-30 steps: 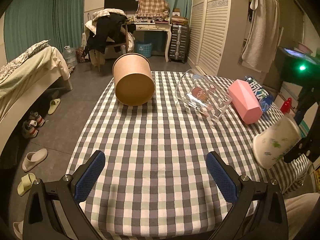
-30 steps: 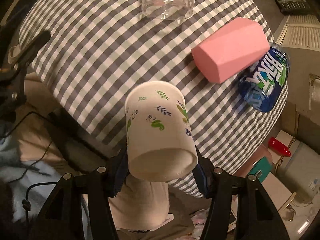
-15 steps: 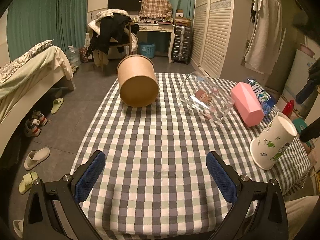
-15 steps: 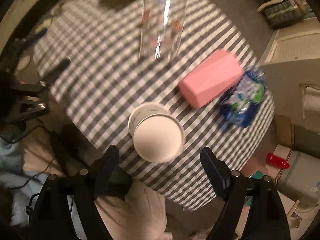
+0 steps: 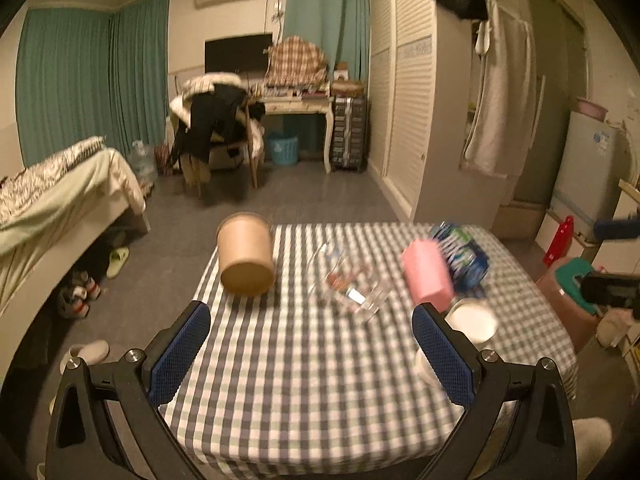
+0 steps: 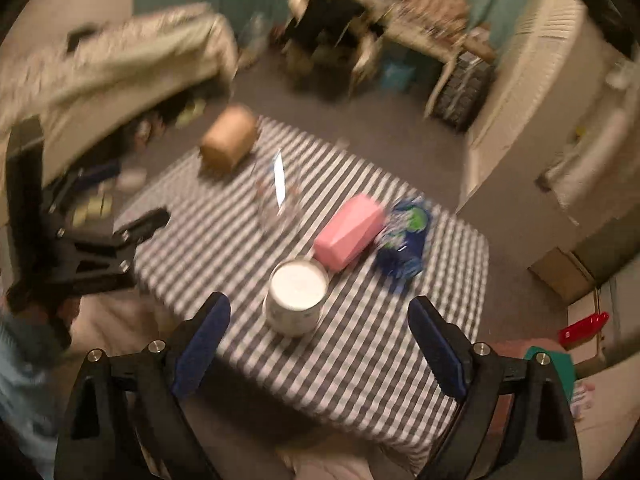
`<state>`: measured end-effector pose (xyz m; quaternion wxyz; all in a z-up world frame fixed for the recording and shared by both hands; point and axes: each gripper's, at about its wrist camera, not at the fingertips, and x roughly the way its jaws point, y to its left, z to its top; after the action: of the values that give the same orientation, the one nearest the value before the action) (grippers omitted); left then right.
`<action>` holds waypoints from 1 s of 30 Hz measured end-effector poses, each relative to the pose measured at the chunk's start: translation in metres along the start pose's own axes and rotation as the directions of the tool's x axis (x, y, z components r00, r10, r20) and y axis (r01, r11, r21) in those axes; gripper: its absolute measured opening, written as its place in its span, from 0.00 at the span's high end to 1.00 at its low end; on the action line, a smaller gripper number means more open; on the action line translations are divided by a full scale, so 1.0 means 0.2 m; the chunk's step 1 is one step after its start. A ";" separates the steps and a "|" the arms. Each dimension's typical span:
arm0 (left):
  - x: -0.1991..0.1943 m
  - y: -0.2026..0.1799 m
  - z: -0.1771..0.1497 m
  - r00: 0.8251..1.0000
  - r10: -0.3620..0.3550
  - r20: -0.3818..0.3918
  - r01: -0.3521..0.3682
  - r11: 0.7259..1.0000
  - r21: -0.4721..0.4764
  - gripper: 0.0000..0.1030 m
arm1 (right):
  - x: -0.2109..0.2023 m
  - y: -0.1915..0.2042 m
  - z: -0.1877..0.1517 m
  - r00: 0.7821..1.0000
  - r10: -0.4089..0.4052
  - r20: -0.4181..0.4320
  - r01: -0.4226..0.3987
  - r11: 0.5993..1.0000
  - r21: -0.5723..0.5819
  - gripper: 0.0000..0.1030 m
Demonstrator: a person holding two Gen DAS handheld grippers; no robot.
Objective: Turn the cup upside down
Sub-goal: 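Lower the inverted cup onto the table and open the right gripper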
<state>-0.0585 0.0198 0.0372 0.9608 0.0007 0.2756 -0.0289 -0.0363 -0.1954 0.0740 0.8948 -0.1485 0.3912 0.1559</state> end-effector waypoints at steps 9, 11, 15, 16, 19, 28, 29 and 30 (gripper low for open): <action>-0.21 -0.16 0.05 0.994 -0.020 0.107 0.021 1.000 -0.015 0.00 | -0.22 -0.14 -0.25 0.955 -0.082 0.284 0.007 0.967 0.256 0.00; -0.23 -0.18 0.01 0.992 -0.019 0.121 0.021 1.000 -0.022 0.00 | -0.23 -0.12 -0.32 0.943 -0.122 0.311 0.036 0.963 0.268 0.00; -0.22 -0.22 -0.14 0.991 0.023 0.135 -0.019 0.999 -0.029 0.00 | -0.18 -0.06 -0.49 0.914 -0.147 0.377 0.040 0.960 0.277 0.00; -0.22 -0.23 -0.18 0.990 0.037 0.140 -0.033 0.999 -0.032 0.00 | -0.15 -0.05 -0.53 0.911 -0.153 0.384 0.039 0.957 0.289 0.00; -0.18 -0.25 -0.30 0.988 0.072 0.137 -0.068 0.997 -0.035 0.00 | -0.04 -0.04 -0.62 0.919 -0.153 0.364 0.044 0.956 0.290 0.00; -0.08 -0.27 -0.38 0.995 0.057 0.079 -0.055 0.998 -0.023 0.00 | 0.13 -0.06 -0.69 0.943 -0.144 0.301 0.042 0.946 0.322 0.00; -0.08 -0.27 -0.39 0.995 0.055 0.078 -0.054 0.998 -0.023 0.00 | 0.14 -0.07 -0.69 0.943 -0.146 0.299 0.045 0.945 0.323 0.00; -0.08 -0.28 -0.39 0.996 0.053 0.075 -0.052 0.998 -0.018 0.00 | 0.14 -0.07 -0.70 0.943 -0.146 0.299 0.044 0.946 0.322 0.00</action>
<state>-0.1157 -0.0332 -0.0202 0.9710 -0.0008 0.2390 -0.0014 -0.1037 -0.2575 -0.0364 0.9647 0.0025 0.2536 0.0704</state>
